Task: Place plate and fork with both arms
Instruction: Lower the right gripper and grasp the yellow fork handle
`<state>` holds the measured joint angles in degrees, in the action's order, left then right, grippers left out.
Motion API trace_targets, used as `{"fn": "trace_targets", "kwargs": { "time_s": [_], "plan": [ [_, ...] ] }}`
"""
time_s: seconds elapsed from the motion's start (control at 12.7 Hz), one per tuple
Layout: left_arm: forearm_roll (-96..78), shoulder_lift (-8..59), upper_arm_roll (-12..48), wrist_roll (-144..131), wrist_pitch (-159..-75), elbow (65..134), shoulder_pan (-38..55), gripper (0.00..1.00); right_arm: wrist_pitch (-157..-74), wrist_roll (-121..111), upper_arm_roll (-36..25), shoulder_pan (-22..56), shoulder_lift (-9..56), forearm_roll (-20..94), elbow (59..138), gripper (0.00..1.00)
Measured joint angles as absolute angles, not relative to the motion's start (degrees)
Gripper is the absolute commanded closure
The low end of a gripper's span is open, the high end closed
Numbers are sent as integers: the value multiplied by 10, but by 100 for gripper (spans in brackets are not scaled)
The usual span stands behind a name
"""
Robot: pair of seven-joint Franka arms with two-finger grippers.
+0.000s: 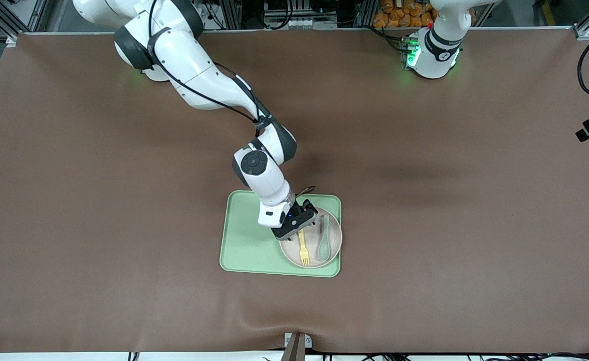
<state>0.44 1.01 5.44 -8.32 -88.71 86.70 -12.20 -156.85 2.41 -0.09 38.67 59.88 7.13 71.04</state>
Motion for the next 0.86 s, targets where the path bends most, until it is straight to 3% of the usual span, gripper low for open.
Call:
{"fn": "trace_targets", "kwargs": {
  "time_s": [0.24, 0.31, 0.63, 0.71, 0.79, 0.86],
  "plan": [
    [4, 10, 58, -83, -887, 867, -121, 0, -1568, 23, -1, 388, 600, 38, 710, 0],
    [4, 10, 59, -83, -887, 867, -121, 0, -1568, 23, 0, 389, 601, 30, 710, 8],
    [4, 10, 59, -83, -887, 870, -121, 0, -1571, 21, -2, 390, 601, 22, 709, 72],
    [4, 10, 59, -83, -887, 870, -121, 0, -1571, 21, -2, 390, 601, 17, 707, 93],
    [4, 10, 59, -83, -887, 870, -121, 0, -1571, 20, -2, 390, 601, 9, 705, 100],
    [4, 10, 59, -83, -887, 870, -121, 0, -1571, 20, -2, 390, 601, 4, 704, 100]
  ]
}}
